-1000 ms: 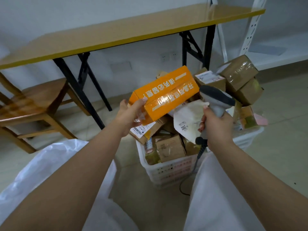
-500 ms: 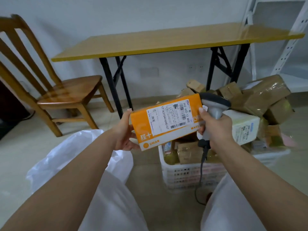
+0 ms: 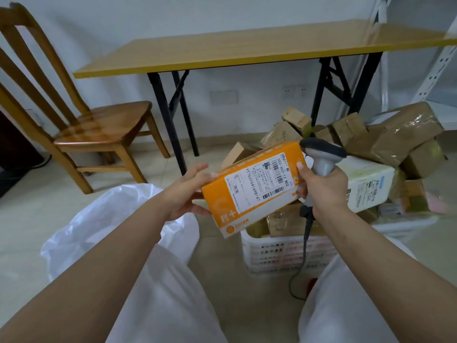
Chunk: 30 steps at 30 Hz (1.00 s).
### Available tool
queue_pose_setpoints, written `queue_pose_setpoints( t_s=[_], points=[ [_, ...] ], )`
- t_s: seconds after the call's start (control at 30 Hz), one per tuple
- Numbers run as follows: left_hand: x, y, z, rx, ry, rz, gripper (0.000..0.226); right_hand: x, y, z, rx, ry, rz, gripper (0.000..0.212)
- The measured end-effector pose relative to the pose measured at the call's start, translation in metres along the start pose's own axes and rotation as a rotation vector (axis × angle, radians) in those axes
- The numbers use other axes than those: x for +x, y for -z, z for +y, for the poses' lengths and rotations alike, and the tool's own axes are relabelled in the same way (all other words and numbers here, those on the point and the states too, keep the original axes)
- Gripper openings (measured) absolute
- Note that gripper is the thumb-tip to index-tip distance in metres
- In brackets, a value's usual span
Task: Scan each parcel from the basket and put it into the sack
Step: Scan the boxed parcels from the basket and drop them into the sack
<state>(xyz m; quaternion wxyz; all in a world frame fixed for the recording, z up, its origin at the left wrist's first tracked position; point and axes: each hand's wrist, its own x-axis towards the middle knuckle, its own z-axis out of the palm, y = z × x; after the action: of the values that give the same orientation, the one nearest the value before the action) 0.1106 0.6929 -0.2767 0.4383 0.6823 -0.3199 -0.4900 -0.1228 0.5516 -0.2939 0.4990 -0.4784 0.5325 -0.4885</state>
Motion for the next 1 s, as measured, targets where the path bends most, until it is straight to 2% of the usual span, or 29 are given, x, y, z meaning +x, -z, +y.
queue_pose_setpoints(
  t_s=[0.13, 0.2, 0.27, 0.37, 0.47, 0.6, 0.73, 0.87, 1.0],
  points=[
    [0.004, 0.003, -0.01, 0.115, 0.069, -0.201, 0.091, -0.002, -0.006, -0.004, -0.136, 0.099, -0.036, 0.038],
    [0.006, 0.004, -0.015, 0.16, 0.097, -0.241, 0.099, -0.005, -0.009, -0.009, -0.215, 0.125, -0.061, 0.04],
    [0.007, 0.006, -0.018, 0.224, 0.119, -0.246, 0.094, -0.009, -0.011, -0.013, -0.264, 0.161, -0.087, 0.039],
    [0.004, -0.001, -0.019, 0.384, 0.148, -0.273, 0.074, -0.017, -0.016, -0.023, -0.31, 0.206, -0.161, 0.039],
    [0.003, -0.006, -0.023, 0.387, 0.17, -0.263, 0.077, -0.022, -0.021, -0.033, -0.291, 0.238, -0.191, 0.036],
    [-0.002, 0.008, -0.03, 0.175, 0.123, -0.124, 0.071, -0.032, -0.028, -0.055, -0.112, 0.197, -0.256, 0.021],
    [-0.006, 0.012, -0.029, -0.098, -0.011, 0.151, 0.05, -0.048, -0.032, -0.073, 0.003, 0.019, -0.49, 0.021],
    [-0.006, 0.015, -0.028, -0.305, -0.096, 0.362, 0.059, -0.061, -0.04, -0.076, -0.013, -0.076, -0.63, 0.026],
    [-0.007, 0.021, -0.032, -0.328, -0.1, 0.443, 0.065, -0.066, -0.045, -0.077, -0.023, -0.062, -0.68, 0.032]
  ],
)
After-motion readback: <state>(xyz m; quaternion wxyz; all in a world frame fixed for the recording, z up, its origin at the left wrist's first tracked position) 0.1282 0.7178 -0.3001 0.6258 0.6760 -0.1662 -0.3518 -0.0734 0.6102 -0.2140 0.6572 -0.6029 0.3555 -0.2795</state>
